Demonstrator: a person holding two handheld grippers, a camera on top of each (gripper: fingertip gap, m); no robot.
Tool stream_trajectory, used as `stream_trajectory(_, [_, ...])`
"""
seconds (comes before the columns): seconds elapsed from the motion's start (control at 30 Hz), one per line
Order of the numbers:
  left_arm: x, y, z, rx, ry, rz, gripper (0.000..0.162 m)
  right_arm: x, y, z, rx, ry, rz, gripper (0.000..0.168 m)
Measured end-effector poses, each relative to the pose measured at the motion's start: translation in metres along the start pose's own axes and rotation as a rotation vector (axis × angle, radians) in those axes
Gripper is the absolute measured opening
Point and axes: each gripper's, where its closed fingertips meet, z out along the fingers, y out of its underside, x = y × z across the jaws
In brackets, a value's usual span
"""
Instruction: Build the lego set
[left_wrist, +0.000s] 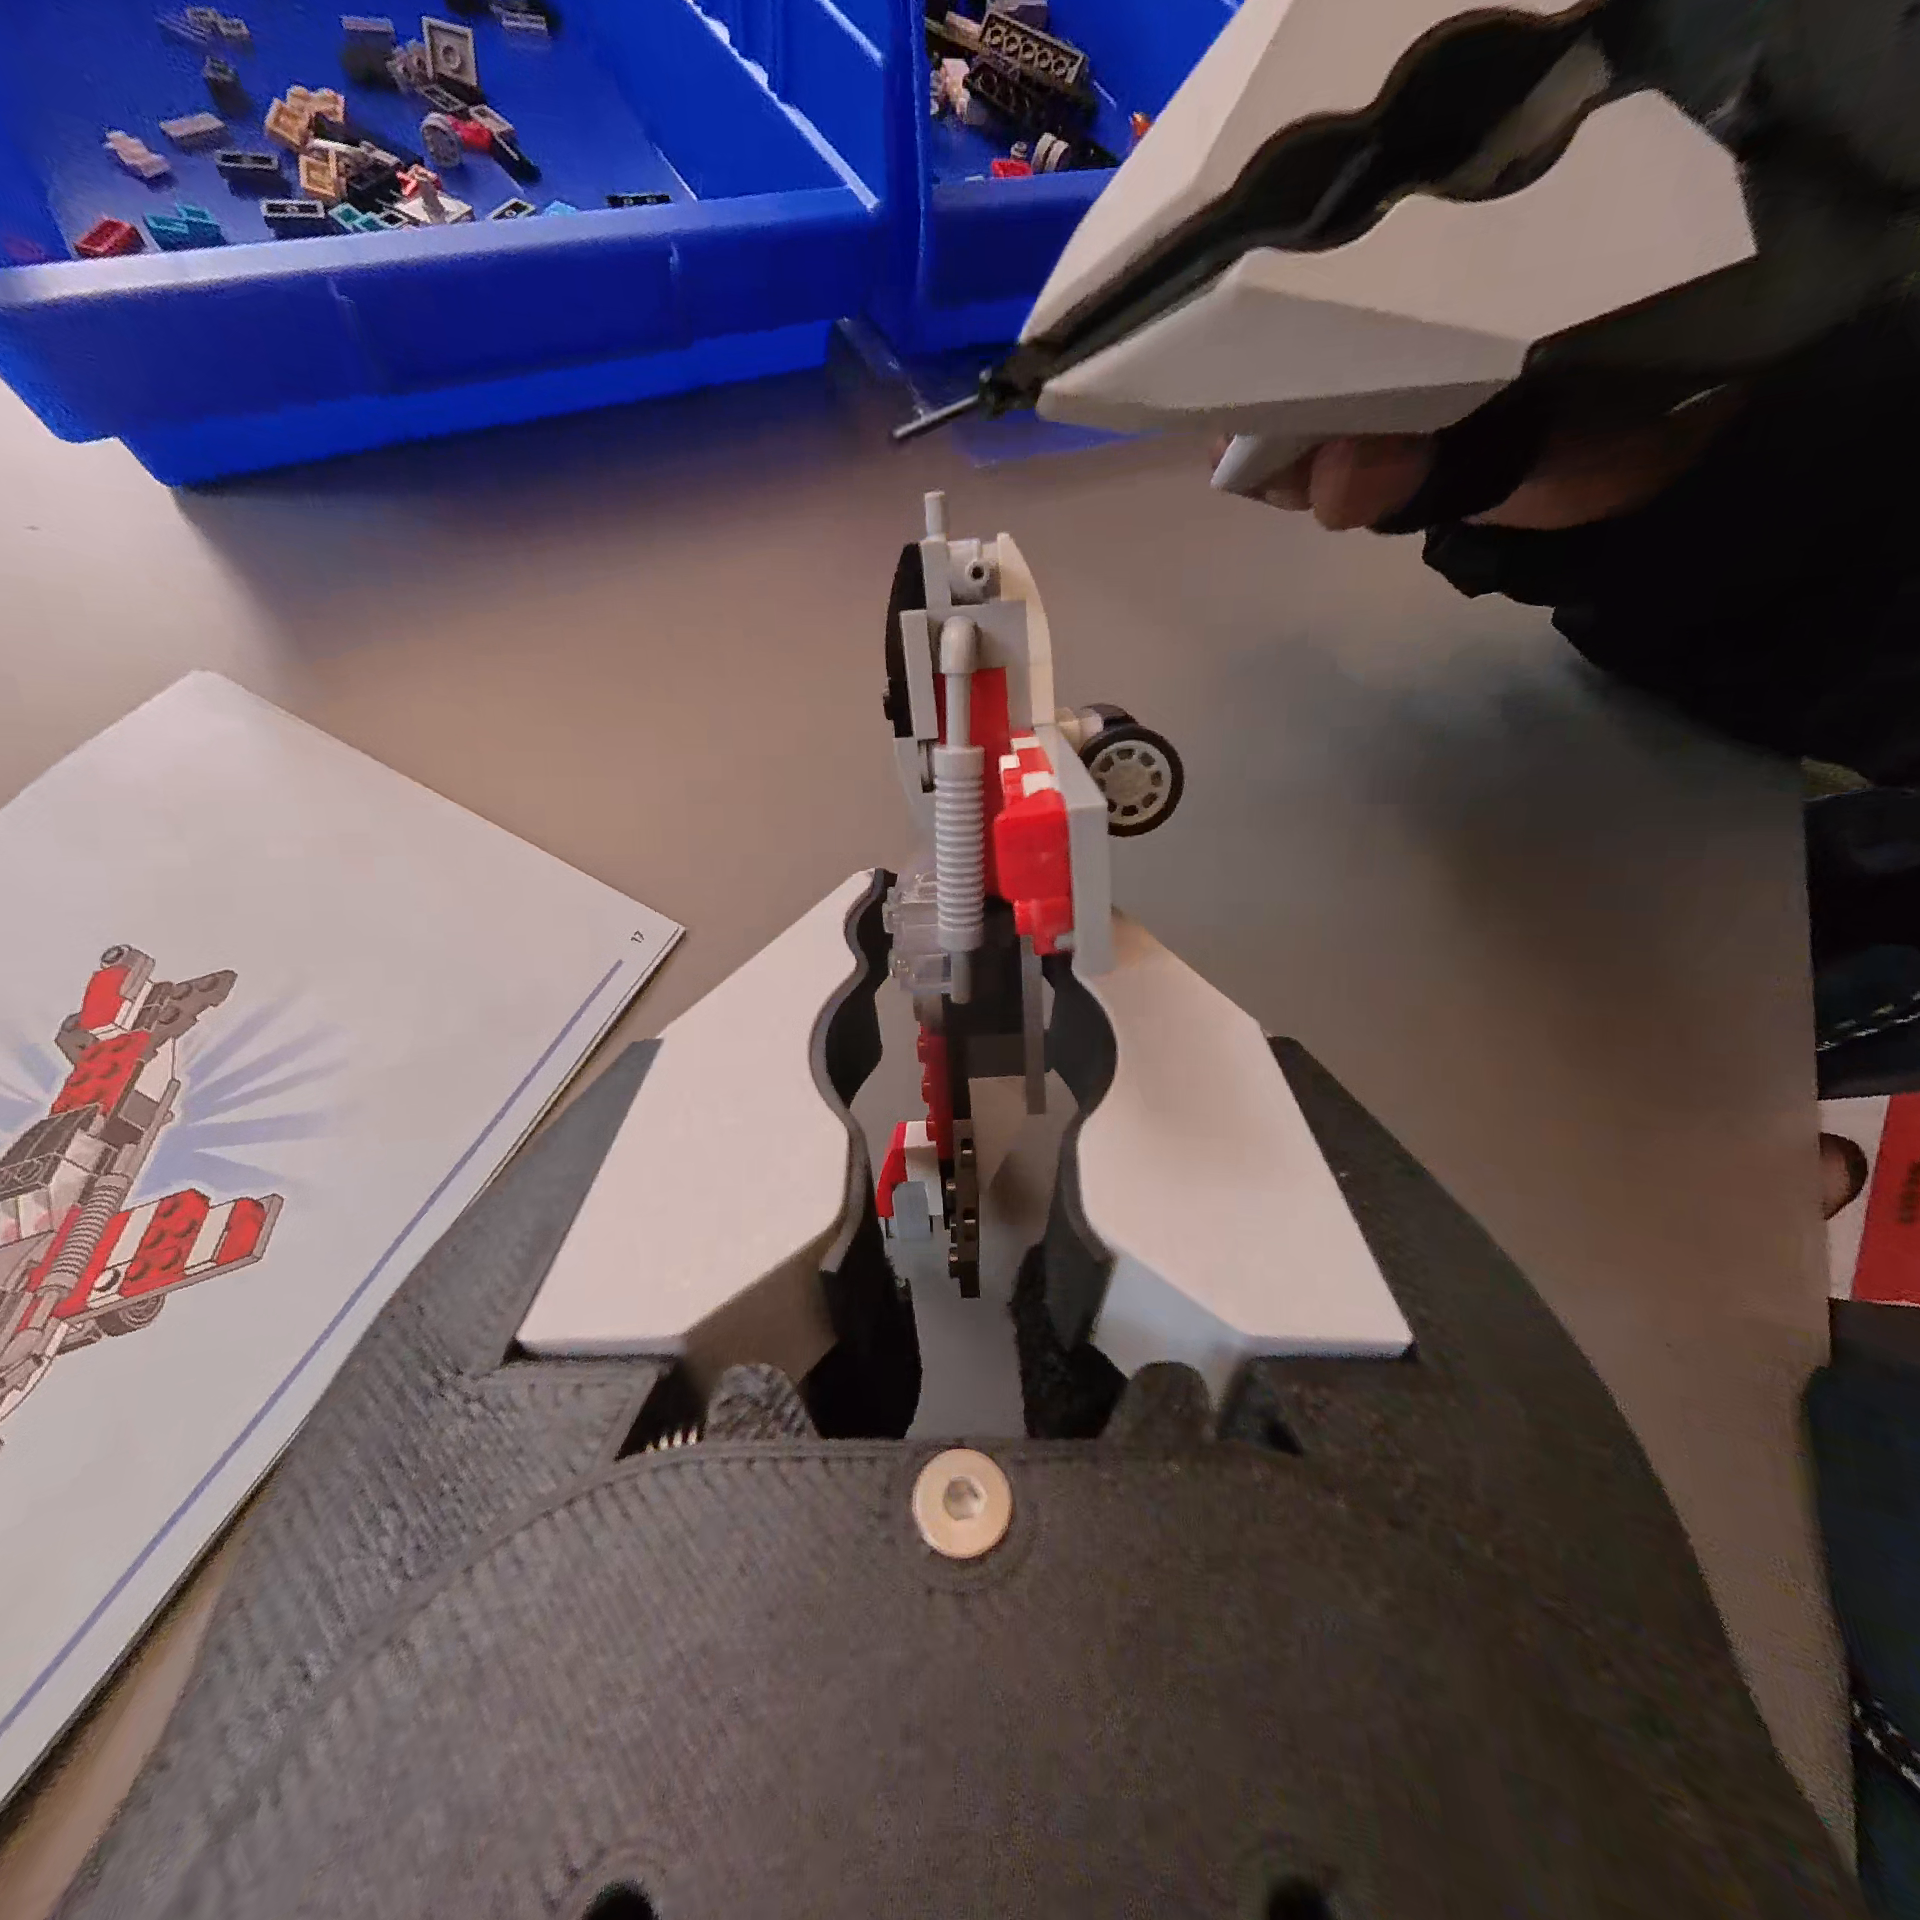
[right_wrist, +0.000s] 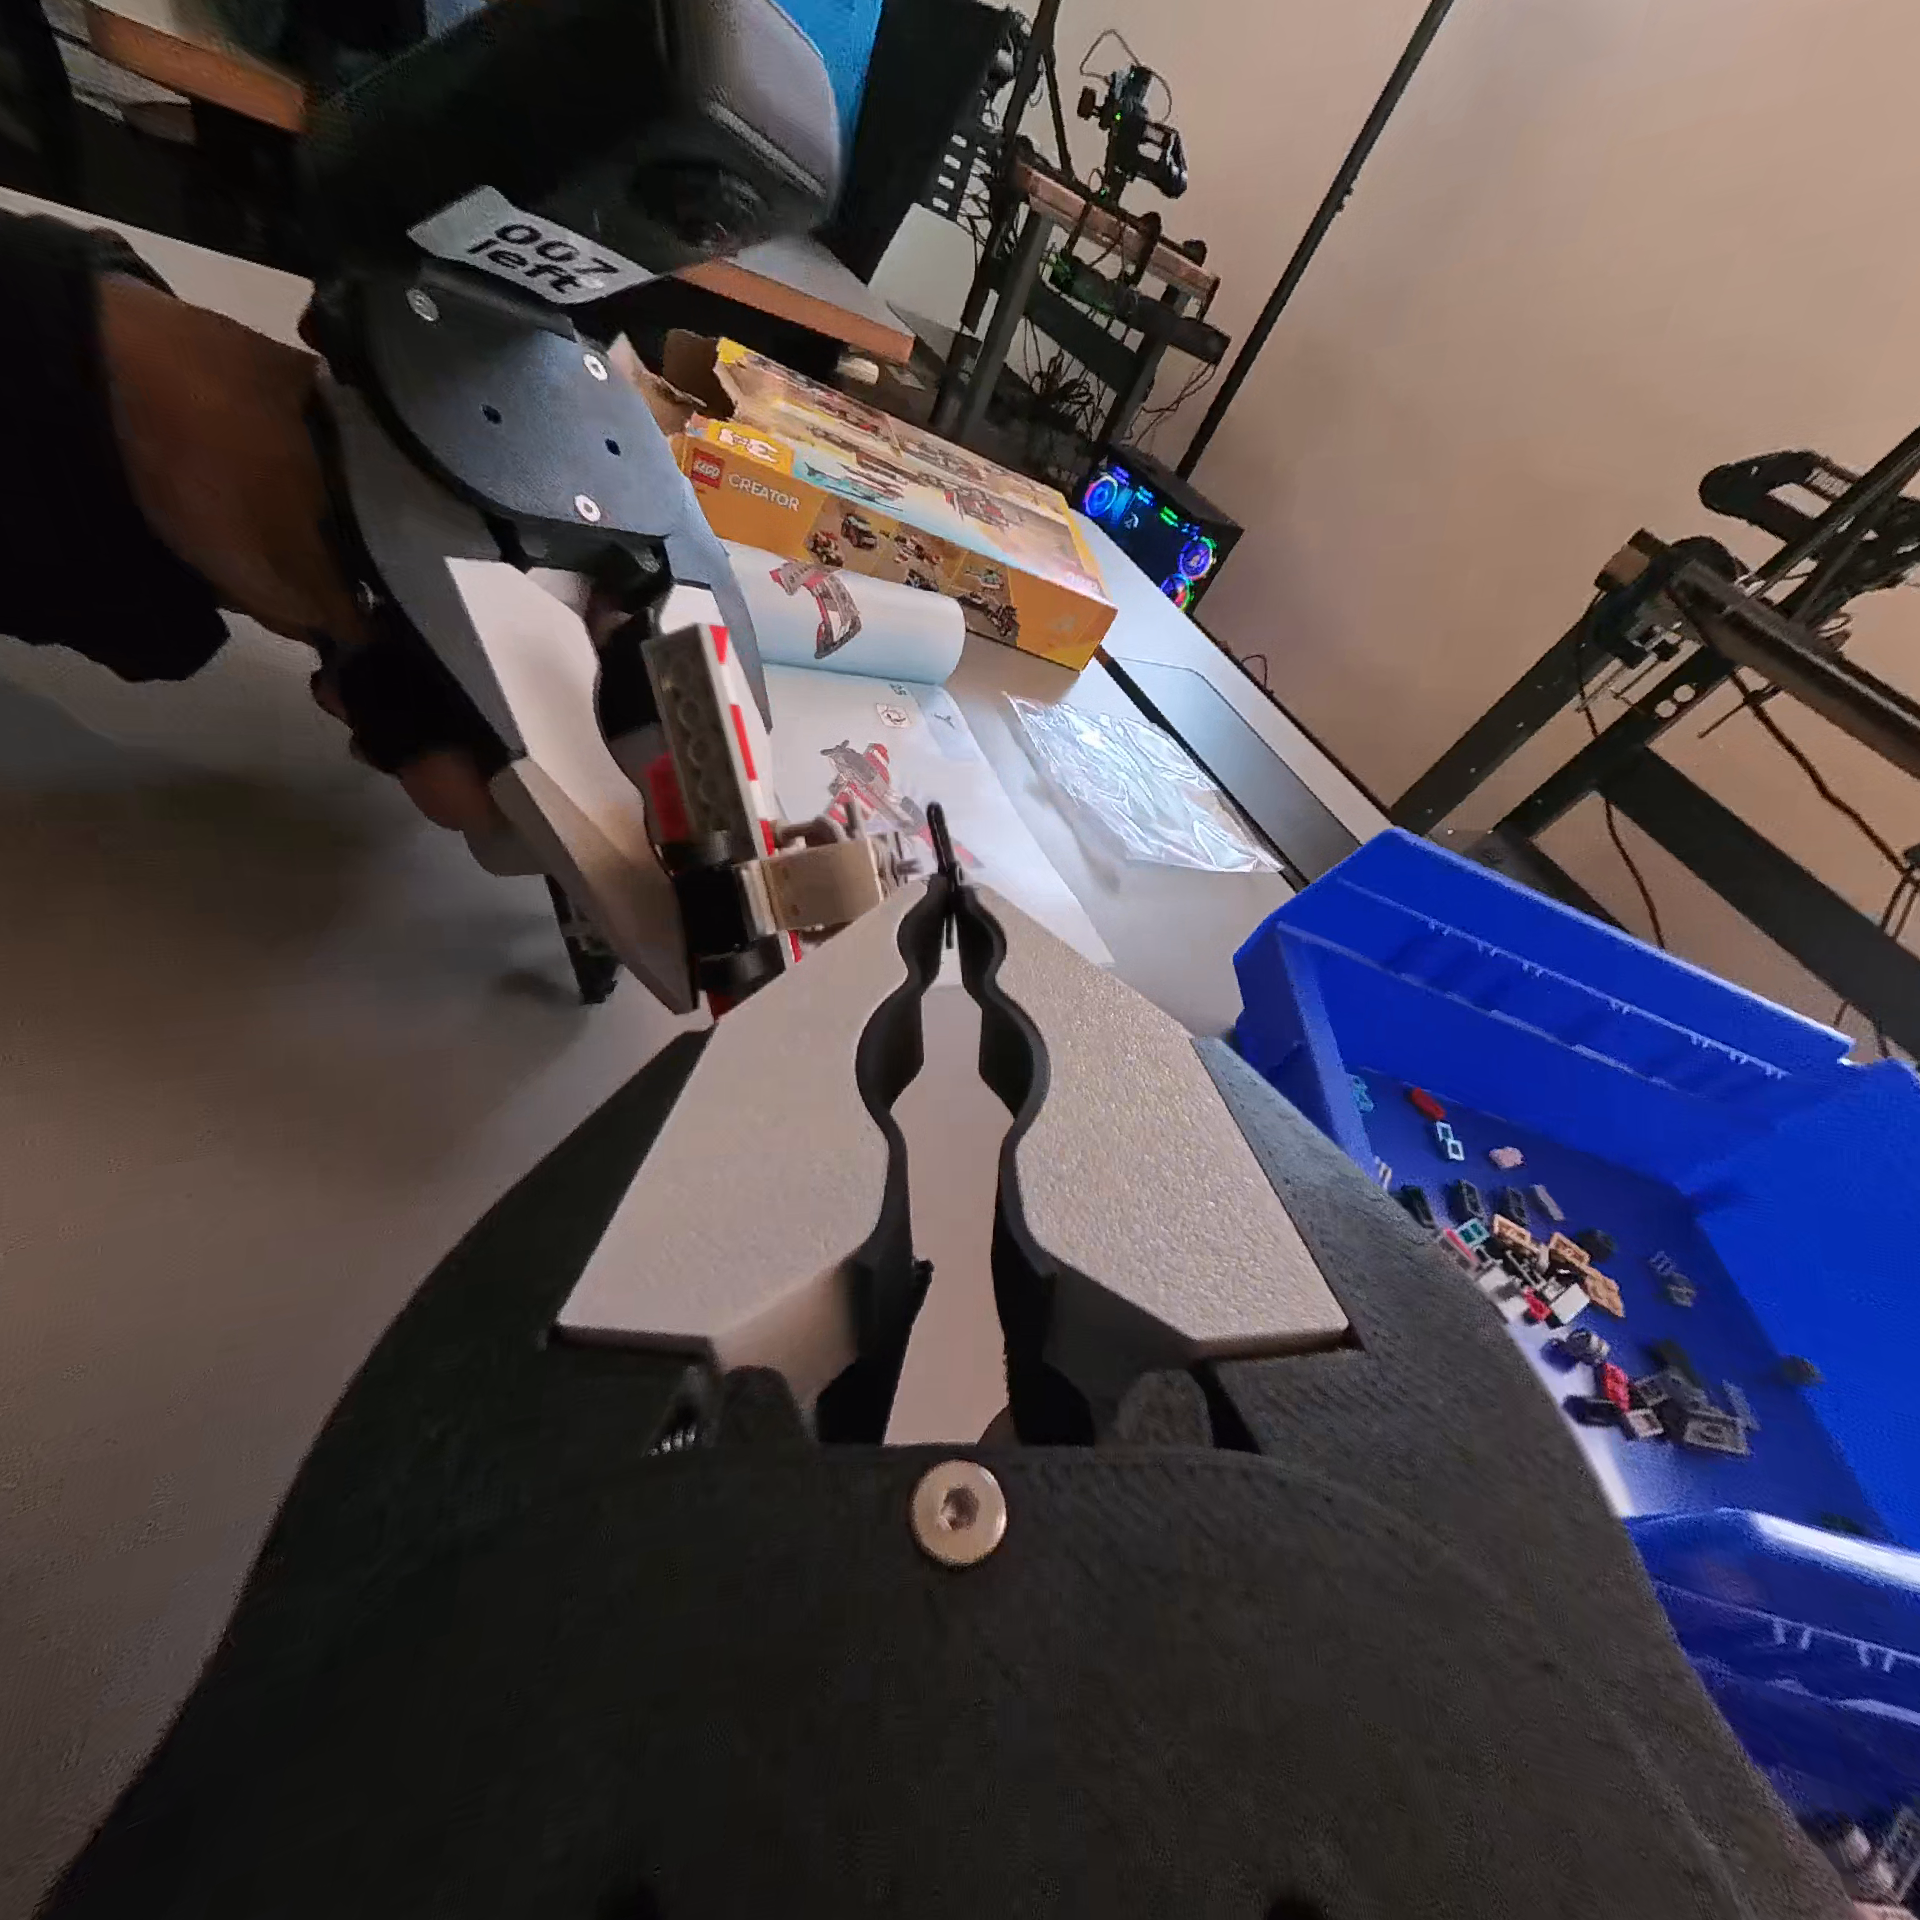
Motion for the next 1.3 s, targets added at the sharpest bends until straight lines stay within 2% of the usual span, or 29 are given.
stream_trajectory(0.33, [0.008, -0.005, 0.001, 0.012, 0.006, 0.072, 0.026, -0.008, -0.002, 0.003, 0.029, -0.035, 0.039, 0.002])
stream_trajectory(0.83, [0.005, -0.005, 0.0, 0.01, -0.01, 0.078, 0.026, -0.007, 0.004, 0.0, 0.003, -0.051, 0.016, 0.0])
stream_trajectory(0.97, [-0.002, 0.002, -0.003, -0.014, -0.018, 0.042, 0.026, 0.011, 0.03, -0.003, -0.097, -0.029, 0.094, 0.003])
stream_trajectory(1.1, [-0.008, 0.008, -0.012, -0.032, -0.001, -0.005, 0.027, 0.005, 0.071, 0.0, -0.261, -0.11, 0.236, 0.015])
stream_trajectory(1.3, [-0.01, 0.015, -0.022, -0.04, 0.053, -0.08, 0.026, -0.019, 0.095, 0.015, -0.396, -0.23, 0.165, 0.021])
